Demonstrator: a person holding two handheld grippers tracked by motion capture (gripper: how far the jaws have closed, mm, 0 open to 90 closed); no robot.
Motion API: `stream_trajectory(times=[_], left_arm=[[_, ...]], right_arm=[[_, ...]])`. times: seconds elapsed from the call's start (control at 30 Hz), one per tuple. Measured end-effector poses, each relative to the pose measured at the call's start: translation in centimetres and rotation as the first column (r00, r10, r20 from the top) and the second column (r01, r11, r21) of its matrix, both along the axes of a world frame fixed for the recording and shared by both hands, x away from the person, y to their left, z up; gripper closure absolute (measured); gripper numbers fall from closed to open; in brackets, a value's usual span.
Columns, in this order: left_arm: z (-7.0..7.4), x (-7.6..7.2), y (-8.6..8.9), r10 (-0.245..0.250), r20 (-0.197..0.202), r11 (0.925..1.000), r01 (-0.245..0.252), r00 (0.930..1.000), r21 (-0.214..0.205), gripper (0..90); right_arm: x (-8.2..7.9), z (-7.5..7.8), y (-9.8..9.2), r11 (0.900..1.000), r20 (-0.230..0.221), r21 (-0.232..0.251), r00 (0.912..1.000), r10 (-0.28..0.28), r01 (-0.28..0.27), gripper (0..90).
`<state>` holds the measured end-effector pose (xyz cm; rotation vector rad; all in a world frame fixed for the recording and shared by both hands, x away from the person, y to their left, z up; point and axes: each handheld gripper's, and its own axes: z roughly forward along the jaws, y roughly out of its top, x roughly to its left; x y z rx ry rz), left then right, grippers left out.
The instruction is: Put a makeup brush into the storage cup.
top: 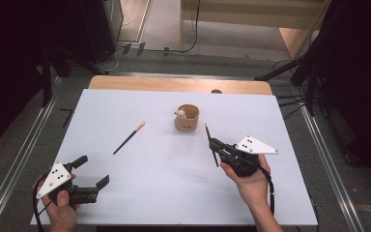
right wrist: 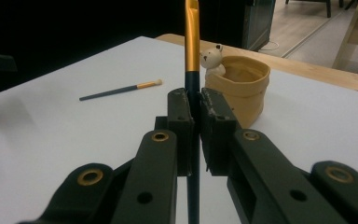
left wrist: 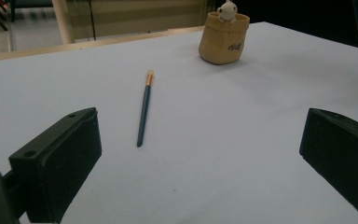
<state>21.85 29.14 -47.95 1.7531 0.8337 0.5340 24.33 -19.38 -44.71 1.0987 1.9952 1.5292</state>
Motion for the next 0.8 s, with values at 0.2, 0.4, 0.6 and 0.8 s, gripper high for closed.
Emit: stream_trajectory(times=[0.2,0.4,0.6,0.8], left_arm=[[0.0,0.0,0.0,-0.001,0.0,1.0,0.001,1.0,0.0,0.0],[0.0,0.0,0.0,-0.001,-0.001,1.0,0.001,1.0,0.0,0.0],[0.0,0.0,0.0,-0.002,0.0,1.0,0.002,1.0,-0.002,0.0],[0.0,0.0,0.1,-0.002,-0.001,1.0,0.002,1.0,-0.002,0.0]], right_arm=[[0.4,0.2,0.2,0.9992,0.02,0.037,0.9997,-0.014,0.013,84.7],[0.9,0.5,0.6,0.9988,0.044,0.049,0.999,-0.01,0.008,84.8],[1.6,0.9,0.8,0.9971,0.057,0.075,0.9983,-0.015,0.011,84.7],[2.4,1.4,1.0,0.9958,0.068,0.091,0.9976,-0.014,0.008,84.7]])
